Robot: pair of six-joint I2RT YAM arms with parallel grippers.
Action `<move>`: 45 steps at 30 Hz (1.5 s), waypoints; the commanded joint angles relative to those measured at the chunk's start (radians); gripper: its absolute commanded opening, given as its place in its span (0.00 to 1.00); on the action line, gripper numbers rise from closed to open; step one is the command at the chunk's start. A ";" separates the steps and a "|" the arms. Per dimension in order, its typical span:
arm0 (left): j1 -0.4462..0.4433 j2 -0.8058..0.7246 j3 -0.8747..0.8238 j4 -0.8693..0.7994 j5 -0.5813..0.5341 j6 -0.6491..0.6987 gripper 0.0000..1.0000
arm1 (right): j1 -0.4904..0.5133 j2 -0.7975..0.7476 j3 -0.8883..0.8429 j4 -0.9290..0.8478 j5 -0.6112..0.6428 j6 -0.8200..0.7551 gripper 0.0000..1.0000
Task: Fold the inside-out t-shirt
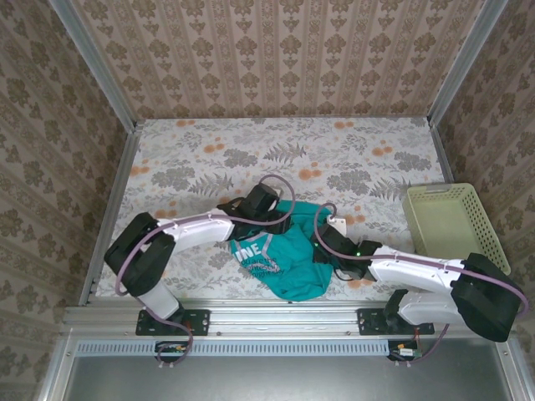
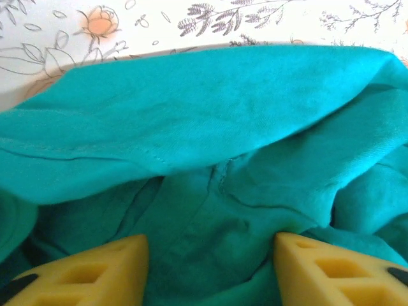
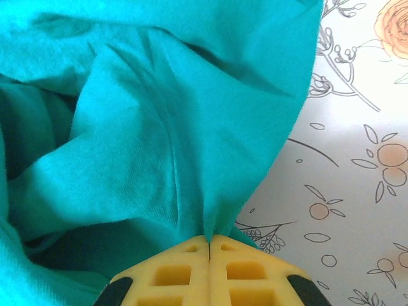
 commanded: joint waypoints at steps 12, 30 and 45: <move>0.070 -0.096 0.029 -0.005 0.081 0.038 0.00 | -0.046 -0.070 0.070 -0.032 0.134 -0.103 0.00; 0.095 -0.649 -0.135 -0.148 -0.053 0.100 0.00 | -0.056 -0.163 0.076 0.128 -0.019 -0.415 0.00; 0.106 -0.614 -0.375 -0.004 0.019 0.020 0.00 | -0.048 0.008 0.227 0.097 -0.221 -0.394 0.36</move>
